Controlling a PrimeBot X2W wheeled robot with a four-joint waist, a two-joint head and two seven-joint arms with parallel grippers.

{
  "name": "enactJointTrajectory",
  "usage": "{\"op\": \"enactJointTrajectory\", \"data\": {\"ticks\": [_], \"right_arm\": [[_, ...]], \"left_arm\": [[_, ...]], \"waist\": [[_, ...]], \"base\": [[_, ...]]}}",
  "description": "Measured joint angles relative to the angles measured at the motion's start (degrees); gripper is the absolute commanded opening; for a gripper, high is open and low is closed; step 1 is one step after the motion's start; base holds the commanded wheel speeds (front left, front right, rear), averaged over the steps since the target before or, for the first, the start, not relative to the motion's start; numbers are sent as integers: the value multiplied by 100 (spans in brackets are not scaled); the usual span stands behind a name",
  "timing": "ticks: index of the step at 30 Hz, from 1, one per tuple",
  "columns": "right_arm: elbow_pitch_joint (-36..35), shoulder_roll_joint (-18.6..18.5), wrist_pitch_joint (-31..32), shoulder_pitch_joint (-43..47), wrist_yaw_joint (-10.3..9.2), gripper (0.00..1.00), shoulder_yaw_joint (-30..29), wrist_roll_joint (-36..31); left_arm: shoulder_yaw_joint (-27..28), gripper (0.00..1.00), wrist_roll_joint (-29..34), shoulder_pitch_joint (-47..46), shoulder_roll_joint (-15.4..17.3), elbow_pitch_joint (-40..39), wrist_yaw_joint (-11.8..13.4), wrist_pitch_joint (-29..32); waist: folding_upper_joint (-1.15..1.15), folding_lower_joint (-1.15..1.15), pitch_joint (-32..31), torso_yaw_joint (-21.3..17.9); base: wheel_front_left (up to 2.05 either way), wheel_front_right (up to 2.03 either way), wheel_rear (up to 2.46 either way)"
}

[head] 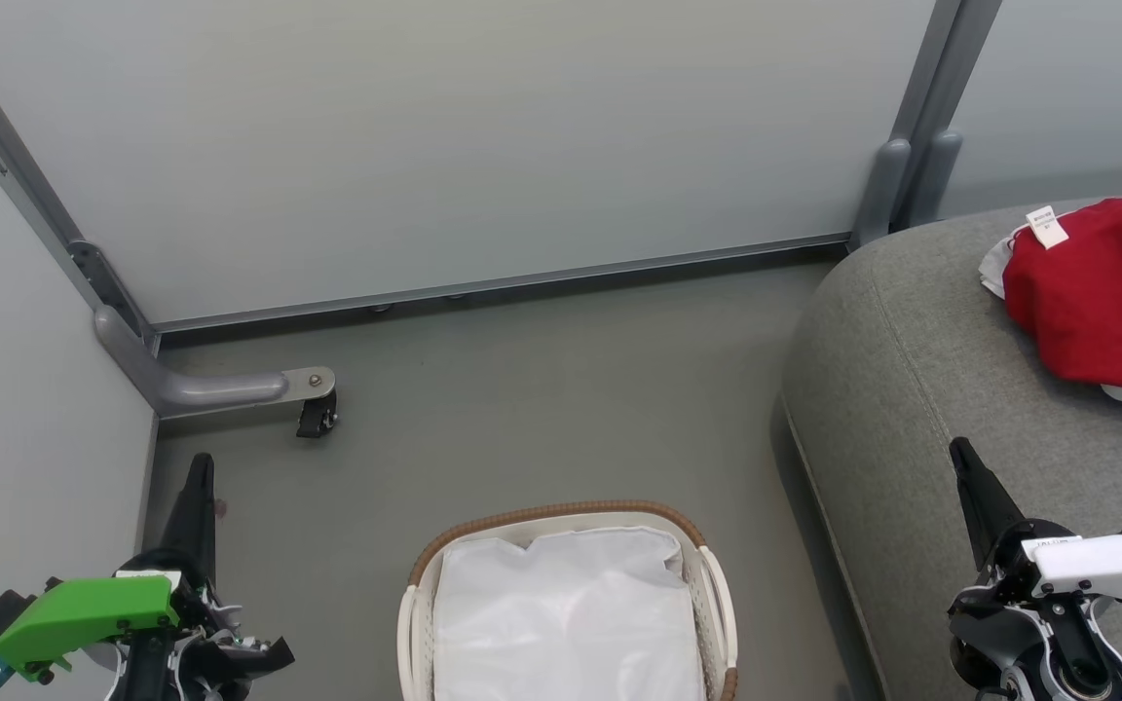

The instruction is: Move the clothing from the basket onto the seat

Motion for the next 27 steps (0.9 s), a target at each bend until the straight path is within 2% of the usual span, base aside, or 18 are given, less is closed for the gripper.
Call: {"op": "enactJointTrajectory", "data": {"ticks": [27], "right_arm": [[0, -1, 0, -1, 0, 0, 0, 0]], "left_arm": [[0, 0, 0, 0, 1, -1, 0, 0]], "waist": [[0, 0, 0, 0]], "base": [[0, 0, 0]]}}
